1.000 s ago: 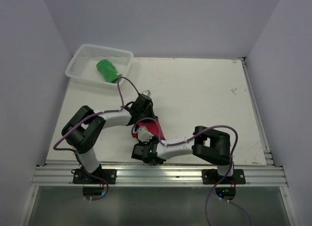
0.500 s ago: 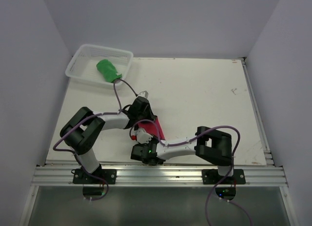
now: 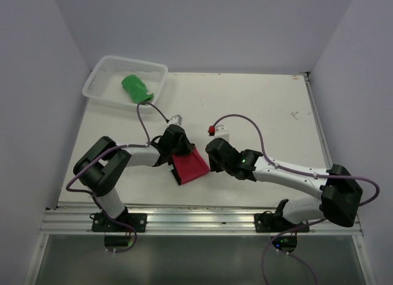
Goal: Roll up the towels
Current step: Roll the towel
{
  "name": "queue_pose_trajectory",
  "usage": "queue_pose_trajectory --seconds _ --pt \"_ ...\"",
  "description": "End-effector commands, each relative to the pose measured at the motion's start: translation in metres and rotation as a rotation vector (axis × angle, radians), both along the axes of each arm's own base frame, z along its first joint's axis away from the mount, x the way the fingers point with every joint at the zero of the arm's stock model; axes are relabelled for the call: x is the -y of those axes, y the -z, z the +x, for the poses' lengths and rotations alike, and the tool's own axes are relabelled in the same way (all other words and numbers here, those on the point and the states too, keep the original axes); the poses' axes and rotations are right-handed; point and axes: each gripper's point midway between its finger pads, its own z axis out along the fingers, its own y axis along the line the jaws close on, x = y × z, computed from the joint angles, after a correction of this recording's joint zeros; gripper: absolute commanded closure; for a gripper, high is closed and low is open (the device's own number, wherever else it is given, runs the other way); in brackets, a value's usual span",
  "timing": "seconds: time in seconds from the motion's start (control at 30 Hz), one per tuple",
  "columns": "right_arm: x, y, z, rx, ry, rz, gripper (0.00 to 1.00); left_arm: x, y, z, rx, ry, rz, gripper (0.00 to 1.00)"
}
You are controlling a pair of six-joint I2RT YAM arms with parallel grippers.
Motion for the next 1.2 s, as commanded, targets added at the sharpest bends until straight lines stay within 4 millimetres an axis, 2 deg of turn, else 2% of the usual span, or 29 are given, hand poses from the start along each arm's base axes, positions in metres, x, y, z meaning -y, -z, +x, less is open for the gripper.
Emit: queue_pose_trajectory --seconds 0.0,0.23,0.4,0.6,0.7,0.9,1.17 --pt "-0.016 0.009 0.002 -0.175 0.052 0.256 0.66 -0.038 0.031 -0.014 -0.069 -0.076 0.129 1.00" --pt "-0.004 0.042 0.016 -0.358 0.226 0.441 0.66 -0.040 0.033 -0.017 -0.069 -0.084 0.122 1.00" --pt "-0.002 0.062 0.019 -0.413 0.264 0.453 0.64 -0.040 0.035 -0.019 -0.073 -0.085 0.119 1.00" --pt "-0.012 0.067 0.019 -0.443 0.244 0.479 0.63 -0.041 0.034 -0.019 -0.066 -0.089 0.117 1.00" --pt "-0.017 0.057 0.025 -0.415 0.229 0.515 0.63 -0.041 0.034 -0.019 -0.066 -0.092 0.120 1.00" --pt "-0.021 0.056 0.025 -0.421 0.207 0.517 0.62 -0.040 0.034 -0.019 -0.064 -0.100 0.122 1.00" --pt "-0.025 0.068 0.020 -0.459 0.198 0.518 0.64 -0.047 0.035 -0.021 -0.058 -0.134 0.148 1.00"
